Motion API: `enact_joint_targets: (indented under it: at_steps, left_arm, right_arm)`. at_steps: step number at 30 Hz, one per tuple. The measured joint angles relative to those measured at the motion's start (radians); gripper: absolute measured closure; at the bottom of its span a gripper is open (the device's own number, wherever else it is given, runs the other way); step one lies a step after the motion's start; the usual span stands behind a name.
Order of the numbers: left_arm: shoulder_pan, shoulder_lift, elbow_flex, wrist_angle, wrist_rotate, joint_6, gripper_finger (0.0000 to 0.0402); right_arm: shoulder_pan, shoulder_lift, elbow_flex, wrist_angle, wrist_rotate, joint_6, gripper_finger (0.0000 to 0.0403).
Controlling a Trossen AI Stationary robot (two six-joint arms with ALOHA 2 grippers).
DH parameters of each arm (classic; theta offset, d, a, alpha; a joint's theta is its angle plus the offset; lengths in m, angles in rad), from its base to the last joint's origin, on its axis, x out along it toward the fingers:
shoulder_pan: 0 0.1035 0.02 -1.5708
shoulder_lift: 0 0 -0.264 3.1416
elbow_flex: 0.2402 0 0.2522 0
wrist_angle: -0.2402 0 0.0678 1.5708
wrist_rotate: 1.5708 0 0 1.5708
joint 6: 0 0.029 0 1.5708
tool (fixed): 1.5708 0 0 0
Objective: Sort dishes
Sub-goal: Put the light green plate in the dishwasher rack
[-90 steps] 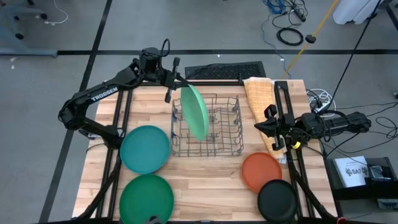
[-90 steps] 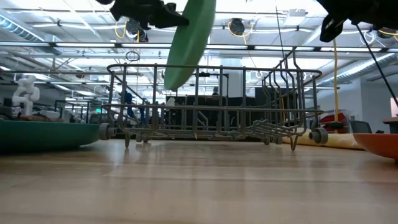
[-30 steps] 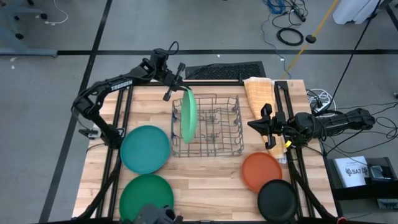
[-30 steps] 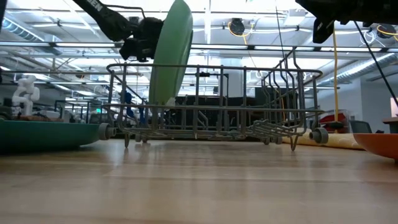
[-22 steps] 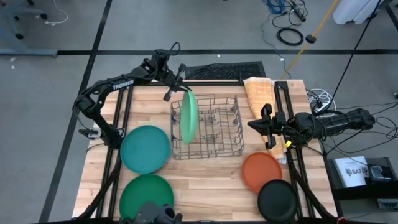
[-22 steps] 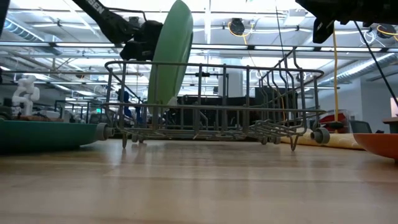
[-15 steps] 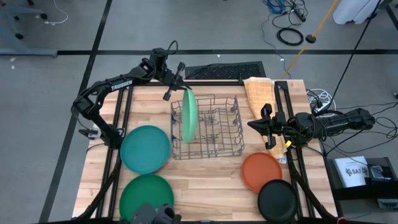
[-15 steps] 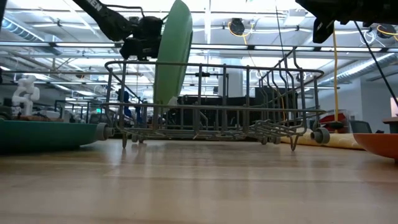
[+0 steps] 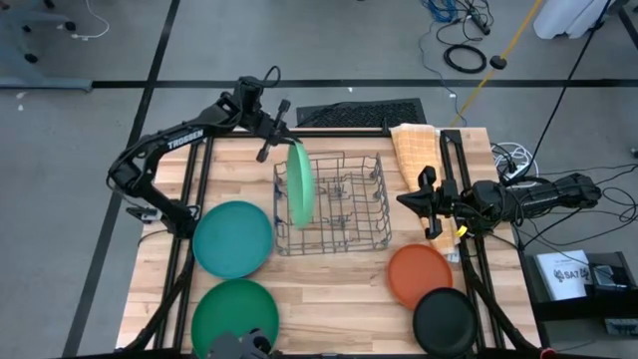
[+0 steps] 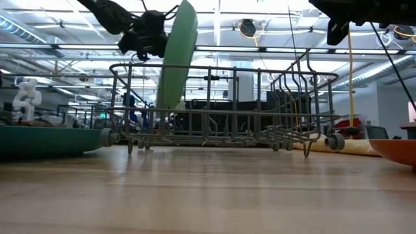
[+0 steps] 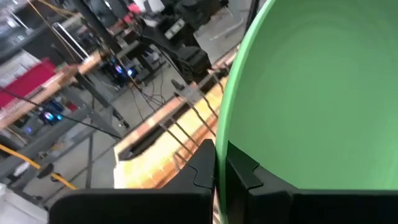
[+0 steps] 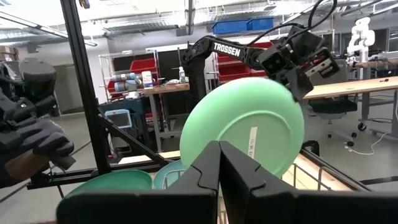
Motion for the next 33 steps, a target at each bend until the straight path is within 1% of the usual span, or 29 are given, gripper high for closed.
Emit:
enact_joint_targets:
  at_steps: [3, 10, 17, 19, 21, 25, 30, 33]
  left_arm:
    - [-0.003, -0.025, 0.0, -0.056, -0.038, 0.041, 0.0391]
    - [-0.043, -0.113, 0.0, -0.057, -0.181, 0.063, 0.0391]
    - [-0.126, -0.237, 0.0, -0.104, -0.299, 0.076, 0.0391]
    - [-0.168, -0.276, -0.001, -0.128, -0.354, 0.092, 0.0391]
    - [-0.22, -0.317, -0.001, -0.128, -0.44, 0.09, 0.0391]
    - [-0.364, -0.385, -0.001, -0.12, -0.647, 0.092, 0.0391]
    - [-0.544, -0.418, -0.019, -0.117, -0.987, 0.143, 0.0391]
    - [-0.619, -0.417, -0.061, -0.096, -1.15, 0.161, 0.0391]
  right_arm:
    - [0.0, 0.0, 0.0, -0.002, 0.0, -0.008, 0.0403]
    - [0.0, 0.0, 0.0, -0.003, 0.002, -0.023, 0.0403]
    - [0.0, 0.0, 0.0, -0.003, 0.003, -0.032, 0.0403]
    - [0.0, 0.0, 0.0, -0.003, 0.003, -0.041, 0.0403]
    - [0.0, 0.0, 0.0, -0.003, 0.003, -0.047, 0.0403]
    - [0.0, 0.0, 0.0, -0.003, 0.003, -0.055, 0.0403]
    - [0.0, 0.0, 0.0, -0.003, 0.003, -0.067, 0.0403]
    - [0.0, 0.0, 0.0, -0.003, 0.003, -0.068, 0.0403]
